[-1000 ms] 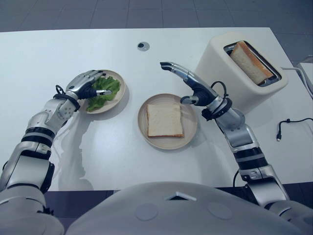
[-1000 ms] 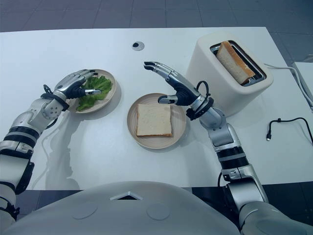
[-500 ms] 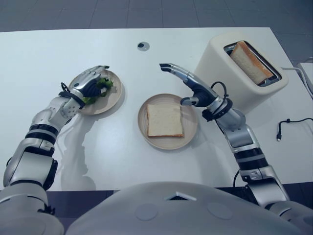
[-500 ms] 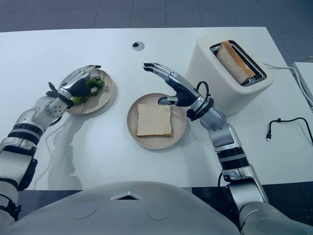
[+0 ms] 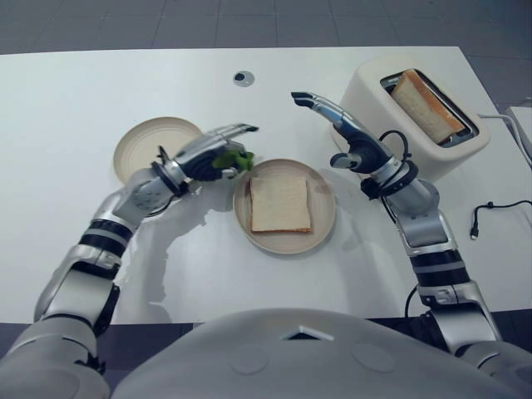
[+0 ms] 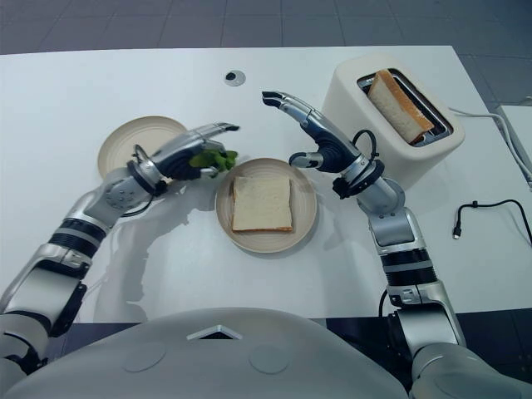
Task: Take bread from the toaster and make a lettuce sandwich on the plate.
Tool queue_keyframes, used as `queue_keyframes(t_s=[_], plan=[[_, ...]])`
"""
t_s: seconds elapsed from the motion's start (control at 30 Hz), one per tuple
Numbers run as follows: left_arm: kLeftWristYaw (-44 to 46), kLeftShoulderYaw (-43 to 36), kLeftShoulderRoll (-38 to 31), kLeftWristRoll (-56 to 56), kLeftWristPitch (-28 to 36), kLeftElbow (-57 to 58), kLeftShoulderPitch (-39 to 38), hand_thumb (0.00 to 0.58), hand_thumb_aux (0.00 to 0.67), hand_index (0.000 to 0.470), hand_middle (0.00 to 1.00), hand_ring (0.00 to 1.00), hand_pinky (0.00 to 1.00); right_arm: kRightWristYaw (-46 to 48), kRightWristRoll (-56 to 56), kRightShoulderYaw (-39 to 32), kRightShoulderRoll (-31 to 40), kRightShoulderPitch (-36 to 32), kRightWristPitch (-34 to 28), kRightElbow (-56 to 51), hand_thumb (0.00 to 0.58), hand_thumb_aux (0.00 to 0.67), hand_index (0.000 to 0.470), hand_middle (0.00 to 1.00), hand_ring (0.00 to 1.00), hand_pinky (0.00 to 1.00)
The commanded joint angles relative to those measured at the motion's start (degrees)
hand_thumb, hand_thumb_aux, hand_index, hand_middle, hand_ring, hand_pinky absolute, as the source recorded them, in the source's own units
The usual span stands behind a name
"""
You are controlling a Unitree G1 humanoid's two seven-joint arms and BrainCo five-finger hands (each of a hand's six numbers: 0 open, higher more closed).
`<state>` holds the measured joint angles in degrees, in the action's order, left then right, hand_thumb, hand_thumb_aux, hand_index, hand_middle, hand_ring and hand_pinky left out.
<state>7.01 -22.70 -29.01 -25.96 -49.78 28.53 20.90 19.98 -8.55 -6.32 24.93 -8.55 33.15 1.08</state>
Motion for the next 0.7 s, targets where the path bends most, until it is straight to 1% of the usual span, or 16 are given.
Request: queue_keyframes(t_s=[0.03,0.2,0.47,0.6,0.63,0.67,0.7], plan=[[1.83,-2.36,2.85,-1.78,0.15,-2.04,-0.98,0.58,0.67,0.47,0.0,0.0,0.0,0.66,0.86,0.29,0.32,-0.28,0.13,0.19,0.0,0.0,0.0,0.0,0.0,0.0],[3.15,-4.22,5.77,-2.56,0.12,-4.16,-1.76,0.58,0.67,0.47,0.0,0.0,0.0,0.87,0.82,0.38,0.24,0.02,0.27,0.16,0.0,0.0,0.0,0.0,0.0,0.0],[6.55,-5.72,7.24,-1.39,0.08,-6.32,-3.16,0.58,0.67,0.47,0.0,0.0,0.0,0.94,0.72,0.39,0.33,0.06,0.37,-0.15,0.0,0.0,0.0,0.0,0.0,0.0],[6.58,-5.29,7.53,-2.35,0.71,-5.8,-3.07,0.58,0.67,0.47,0.0,0.0,0.0,0.9,0.57,0.36,0.33,0.0,0.4,-0.37,0.0,0.0,0.0,0.0,0.0,0.0],[6.5,-5.31,7.52,-2.79,0.8,-5.43,-3.0,0.53,0.473,0.332,0.0,0.0,0.0,0.88,0.53,0.38,0.34,0.0,0.41,-0.4,0.0,0.0,0.0,0.0,0.0,0.0],[6.48,-5.34,7.46,-3.02,0.84,-5.36,-3.11,0.0,0.0,0.0,0.0,0.0,0.0,0.87,0.5,0.38,0.35,-0.03,0.44,-0.5,0.0,0.0,0.0,0.0,0.0,0.0],[6.56,-5.4,7.42,-3.12,0.85,-5.38,-3.21,0.0,0.0,0.0,0.0,0.0,0.0,0.87,0.45,0.38,0.36,-0.05,0.46,-0.58,0.0,0.0,0.0,0.0,0.0,0.0]])
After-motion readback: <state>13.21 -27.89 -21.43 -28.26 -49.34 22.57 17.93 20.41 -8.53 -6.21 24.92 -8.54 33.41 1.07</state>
